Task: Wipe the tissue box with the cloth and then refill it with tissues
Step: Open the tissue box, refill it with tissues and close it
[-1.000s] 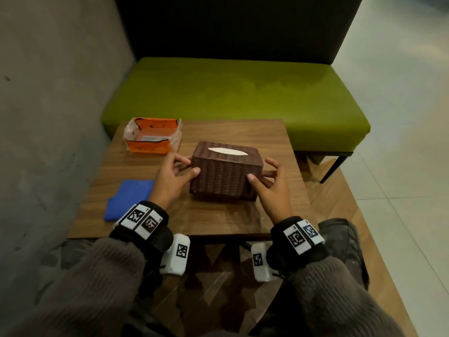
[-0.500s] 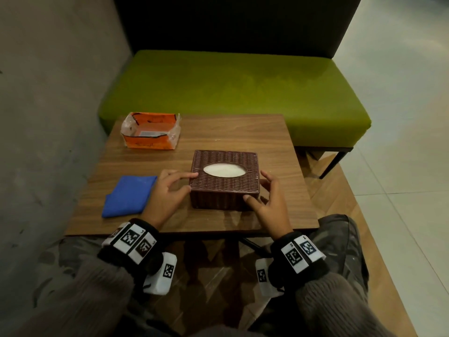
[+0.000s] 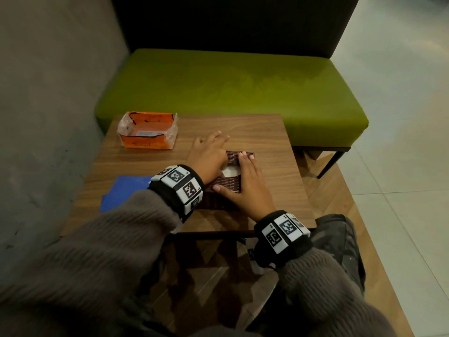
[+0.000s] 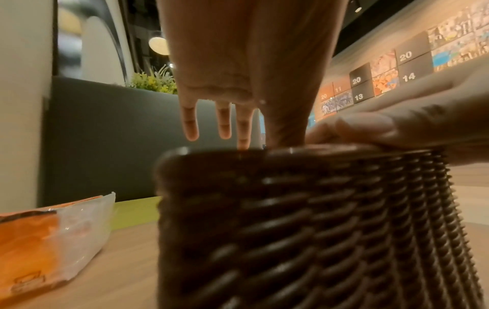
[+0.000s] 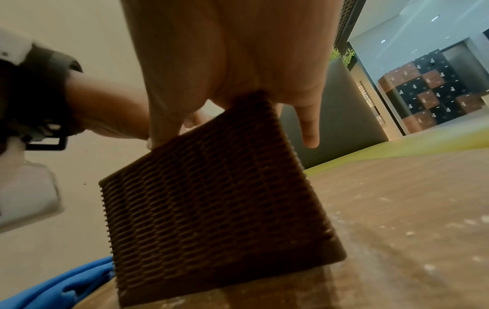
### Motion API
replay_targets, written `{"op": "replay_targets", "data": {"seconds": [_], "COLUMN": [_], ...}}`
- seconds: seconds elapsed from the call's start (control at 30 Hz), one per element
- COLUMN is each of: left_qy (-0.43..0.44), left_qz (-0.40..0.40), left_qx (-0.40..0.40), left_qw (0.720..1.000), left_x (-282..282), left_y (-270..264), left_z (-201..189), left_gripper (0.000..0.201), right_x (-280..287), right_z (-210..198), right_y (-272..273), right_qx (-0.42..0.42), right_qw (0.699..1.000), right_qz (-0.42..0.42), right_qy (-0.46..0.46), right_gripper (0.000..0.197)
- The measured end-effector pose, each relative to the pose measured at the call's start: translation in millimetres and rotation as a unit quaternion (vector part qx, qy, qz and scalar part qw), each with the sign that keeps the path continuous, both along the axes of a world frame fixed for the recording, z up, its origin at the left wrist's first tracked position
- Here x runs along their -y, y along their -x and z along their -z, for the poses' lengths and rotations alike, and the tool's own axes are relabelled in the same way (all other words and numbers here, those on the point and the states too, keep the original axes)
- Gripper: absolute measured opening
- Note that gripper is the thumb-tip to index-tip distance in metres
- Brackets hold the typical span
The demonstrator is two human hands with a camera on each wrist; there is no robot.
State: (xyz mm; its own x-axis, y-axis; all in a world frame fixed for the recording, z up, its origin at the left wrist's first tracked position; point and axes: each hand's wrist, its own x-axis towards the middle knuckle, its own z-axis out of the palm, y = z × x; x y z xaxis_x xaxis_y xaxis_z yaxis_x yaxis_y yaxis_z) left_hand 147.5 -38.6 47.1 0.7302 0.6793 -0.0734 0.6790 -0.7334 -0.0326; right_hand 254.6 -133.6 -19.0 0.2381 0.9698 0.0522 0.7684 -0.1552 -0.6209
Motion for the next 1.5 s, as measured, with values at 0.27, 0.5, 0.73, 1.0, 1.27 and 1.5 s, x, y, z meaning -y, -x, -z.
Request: {"op": "replay_targets", "data": {"seconds": [0.27,0.5,0.73,1.0,1.27,1.5], "left_qy": [0.051,0.125,0.136,0.047,-0.013,-0.033], "left_qz": [-0.015,-0.055,-0.075,-0.119,-0.051,-0.083], "left_qx": [0.079,0.215,0.334,0.48,0.38,0.401], "left_qw": [0.995,0.967,0.93,0.868,0.924,0.912], "left_x": [-6,-9,-3,28,67,50], "left_y": [5,20,30,61,93,70], "left_z": [11,12,14,21,70,69], "left_gripper": [0.004,0.008,0.007,0.021,0.029,0.025], "right_x": [0,2,3,22,53,18], "right_z": [-1,-1,-3,3,15,18], "right_y": [0,1,2,2,4,0], "right_qx": [-0.006,-0.023,-0.04,-0.062,0.068,0.064], "right_qw": [1.0,1.0,0.999,0.99,0.976,0.977], "right_qz": [0.004,0.007,0.012,0.047,0.017,0.055], "right_qy": [0.001,-0.009,-0.017,-0.115,-0.204,-0.194], "right_gripper": [0.106,0.107,0.109,0.099,0.033,0.026]}}
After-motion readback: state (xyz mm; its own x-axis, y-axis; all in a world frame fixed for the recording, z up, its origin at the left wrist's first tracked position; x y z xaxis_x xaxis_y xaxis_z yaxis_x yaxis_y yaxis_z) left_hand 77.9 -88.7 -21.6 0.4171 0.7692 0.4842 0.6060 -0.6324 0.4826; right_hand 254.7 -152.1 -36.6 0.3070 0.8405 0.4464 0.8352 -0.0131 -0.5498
